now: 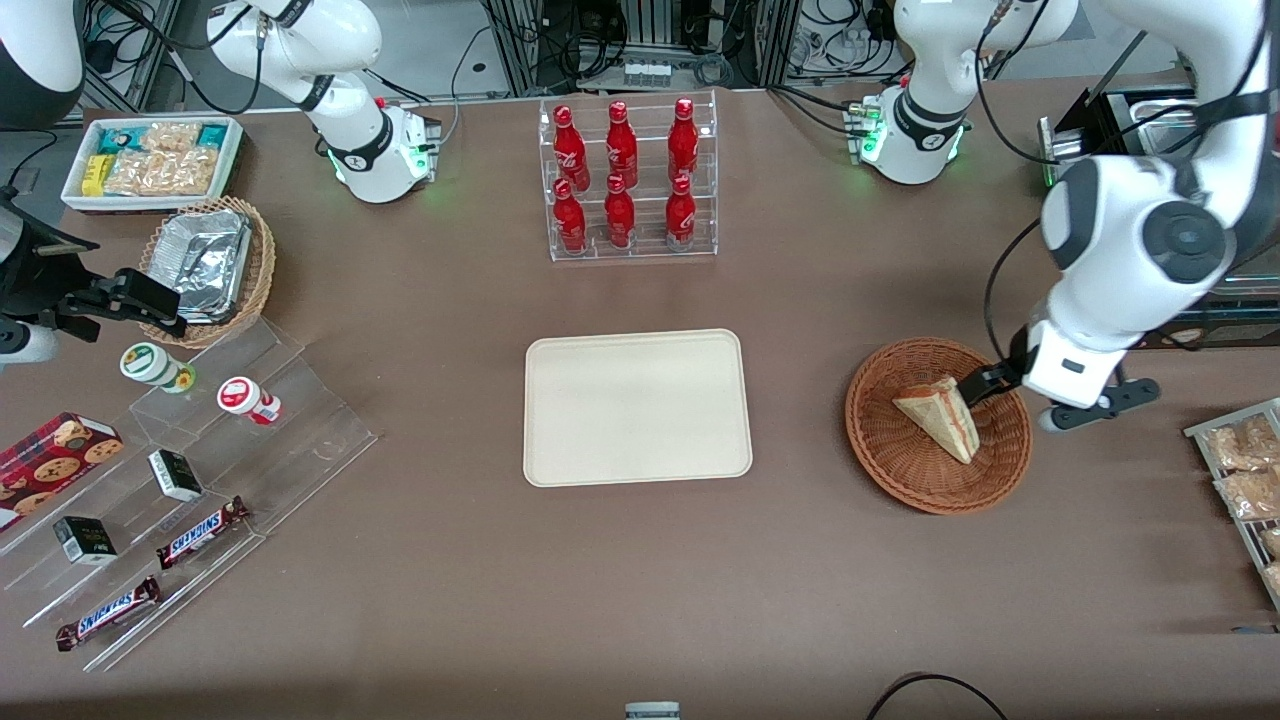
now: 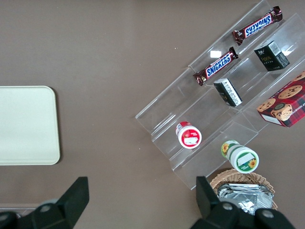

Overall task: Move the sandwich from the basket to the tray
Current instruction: 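Move the left gripper down over the wrapped sandwich in the basket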

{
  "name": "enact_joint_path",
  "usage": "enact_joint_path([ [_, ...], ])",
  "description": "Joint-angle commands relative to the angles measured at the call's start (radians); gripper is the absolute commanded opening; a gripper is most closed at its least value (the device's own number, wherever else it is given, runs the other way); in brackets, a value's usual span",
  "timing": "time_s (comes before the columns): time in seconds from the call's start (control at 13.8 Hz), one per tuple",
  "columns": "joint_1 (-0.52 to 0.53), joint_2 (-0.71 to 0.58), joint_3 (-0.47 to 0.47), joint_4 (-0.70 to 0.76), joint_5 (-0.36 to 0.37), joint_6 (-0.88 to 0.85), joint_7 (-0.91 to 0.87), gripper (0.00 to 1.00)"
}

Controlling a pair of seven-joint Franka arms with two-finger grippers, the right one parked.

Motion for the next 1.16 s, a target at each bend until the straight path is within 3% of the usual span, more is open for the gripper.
enact_joint_path([
  [0.0,-0.006,-0.032,0.002,-0.140,0.018,0.161,-0.160,1.00],
  [0.95,-0.002,0.166,0.004,-0.168,0.017,0.281,-0.229,0.99],
  [1.02,-0.002,0.180,0.004,-0.168,0.017,0.292,-0.229,0.94],
  [1.09,-0.003,0.206,0.004,-0.165,0.017,0.298,-0.240,0.77],
])
